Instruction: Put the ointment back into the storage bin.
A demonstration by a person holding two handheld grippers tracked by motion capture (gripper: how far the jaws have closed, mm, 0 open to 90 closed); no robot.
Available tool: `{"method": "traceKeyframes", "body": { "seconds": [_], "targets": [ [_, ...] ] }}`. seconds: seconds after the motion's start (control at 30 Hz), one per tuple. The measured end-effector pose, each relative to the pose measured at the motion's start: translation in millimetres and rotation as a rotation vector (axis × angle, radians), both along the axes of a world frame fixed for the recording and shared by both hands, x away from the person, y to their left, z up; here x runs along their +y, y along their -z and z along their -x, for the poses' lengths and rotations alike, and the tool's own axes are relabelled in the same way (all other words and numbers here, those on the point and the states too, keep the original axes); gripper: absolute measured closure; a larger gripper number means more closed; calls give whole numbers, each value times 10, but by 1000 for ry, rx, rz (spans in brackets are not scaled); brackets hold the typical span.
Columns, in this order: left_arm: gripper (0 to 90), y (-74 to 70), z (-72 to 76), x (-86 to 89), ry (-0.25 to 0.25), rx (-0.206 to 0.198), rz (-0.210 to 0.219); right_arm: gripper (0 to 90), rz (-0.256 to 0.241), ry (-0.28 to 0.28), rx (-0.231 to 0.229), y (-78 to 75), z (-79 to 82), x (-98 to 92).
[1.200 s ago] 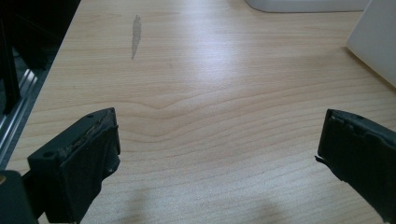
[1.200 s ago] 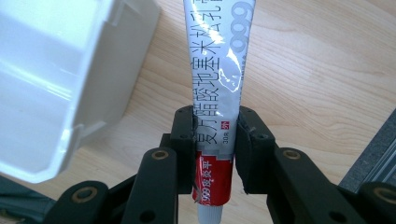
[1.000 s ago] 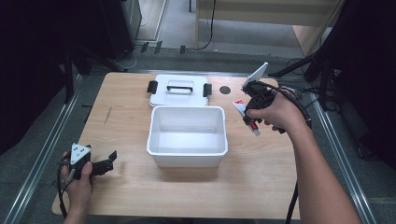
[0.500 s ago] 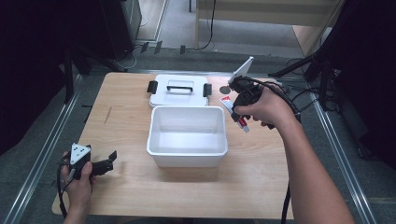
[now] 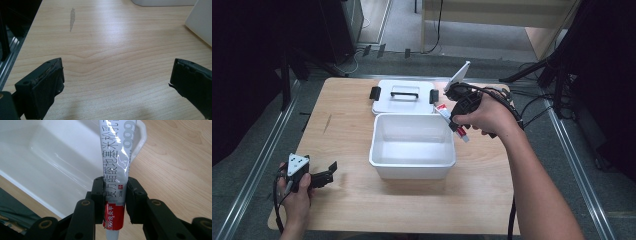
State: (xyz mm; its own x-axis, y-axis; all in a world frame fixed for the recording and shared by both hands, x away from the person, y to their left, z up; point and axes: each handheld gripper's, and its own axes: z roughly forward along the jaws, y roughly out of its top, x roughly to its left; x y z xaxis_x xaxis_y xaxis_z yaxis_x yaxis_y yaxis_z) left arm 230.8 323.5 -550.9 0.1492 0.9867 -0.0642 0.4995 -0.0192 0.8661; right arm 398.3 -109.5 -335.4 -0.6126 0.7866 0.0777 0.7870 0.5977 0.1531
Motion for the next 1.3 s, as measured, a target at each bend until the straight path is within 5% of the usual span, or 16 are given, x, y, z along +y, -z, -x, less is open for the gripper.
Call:
{"method": "traceKeyframes", "body": {
  "seconds": [0.63, 1.03, 1.3],
  "targets": [
    [0, -1, -1, 2, 2, 3, 0, 717, -30, -165, -17, 54, 68, 265],
    [0, -1, -2, 2, 4, 4, -2, 718, -46, -450, -84, 147, 143, 385],
    [0, 0, -3, 4, 3, 3, 1, 718, -56, -545, -97, 230, 156, 433]
  ]
}}
